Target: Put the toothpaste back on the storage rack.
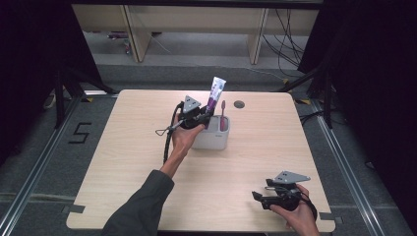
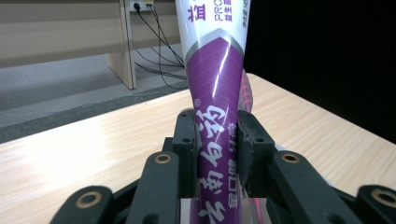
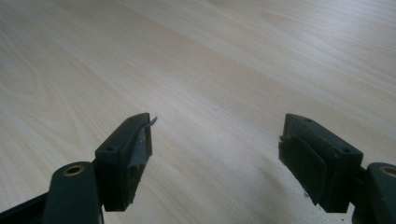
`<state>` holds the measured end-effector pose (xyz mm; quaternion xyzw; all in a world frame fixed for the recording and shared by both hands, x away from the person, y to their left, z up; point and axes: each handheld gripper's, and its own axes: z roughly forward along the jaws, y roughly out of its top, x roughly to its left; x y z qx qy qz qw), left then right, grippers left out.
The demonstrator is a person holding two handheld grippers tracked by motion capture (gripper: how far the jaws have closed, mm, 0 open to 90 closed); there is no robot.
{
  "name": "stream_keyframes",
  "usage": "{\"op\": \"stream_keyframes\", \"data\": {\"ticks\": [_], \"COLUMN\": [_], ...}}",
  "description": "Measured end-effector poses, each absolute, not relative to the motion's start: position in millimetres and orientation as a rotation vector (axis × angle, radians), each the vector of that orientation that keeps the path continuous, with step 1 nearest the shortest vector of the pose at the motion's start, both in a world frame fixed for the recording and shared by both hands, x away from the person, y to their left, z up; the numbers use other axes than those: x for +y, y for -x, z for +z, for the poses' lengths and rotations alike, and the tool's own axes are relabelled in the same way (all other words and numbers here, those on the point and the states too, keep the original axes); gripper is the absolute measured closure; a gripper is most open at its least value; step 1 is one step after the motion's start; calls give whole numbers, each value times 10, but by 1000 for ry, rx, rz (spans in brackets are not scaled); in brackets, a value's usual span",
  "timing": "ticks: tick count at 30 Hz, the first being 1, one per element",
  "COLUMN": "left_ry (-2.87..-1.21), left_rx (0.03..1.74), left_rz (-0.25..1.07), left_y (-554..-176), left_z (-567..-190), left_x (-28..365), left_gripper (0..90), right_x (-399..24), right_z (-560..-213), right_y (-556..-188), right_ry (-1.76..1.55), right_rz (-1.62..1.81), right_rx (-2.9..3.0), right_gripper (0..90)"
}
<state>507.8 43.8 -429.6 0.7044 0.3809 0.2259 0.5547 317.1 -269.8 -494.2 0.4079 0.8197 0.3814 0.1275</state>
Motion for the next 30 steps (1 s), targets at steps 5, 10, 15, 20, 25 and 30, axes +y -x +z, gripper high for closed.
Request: {"op": "stream_keyframes", "data": {"ticks": [5,10,15,20,25,30], "left_ry": [-1686,-1712,-1734,-1756,-1798,-1818], "left_rx": [908,920,922,910,900,899], "left_rz": [539,550,562,566,563,575], "left_y": [-5079,-5061,-5048,-5029,-5010,-4981], "left_z": [-4355,-4406,-4402,-4391,-4411,-4456], "left_x": [432,449,459,453,435,438], "left_gripper": [713,710,706,689,690,680], "right_x": [-2697,-2696,-2698,-2698,-2709,-2691], "right_z": [-4942,-4945,-4944,-4943,-4946,-4949], "right_y": [-3170,-3173,-3170,-3170,-3175,-3160], "right_ry": [-1187,-1184,-1186,-1186,-1185,-1218], "right_rz": [1109,1111,1108,1107,1105,1113], "right_rx": [2385,2388,2386,2385,2384,2385], "right_gripper": [261,261,261,261,261,261]}}
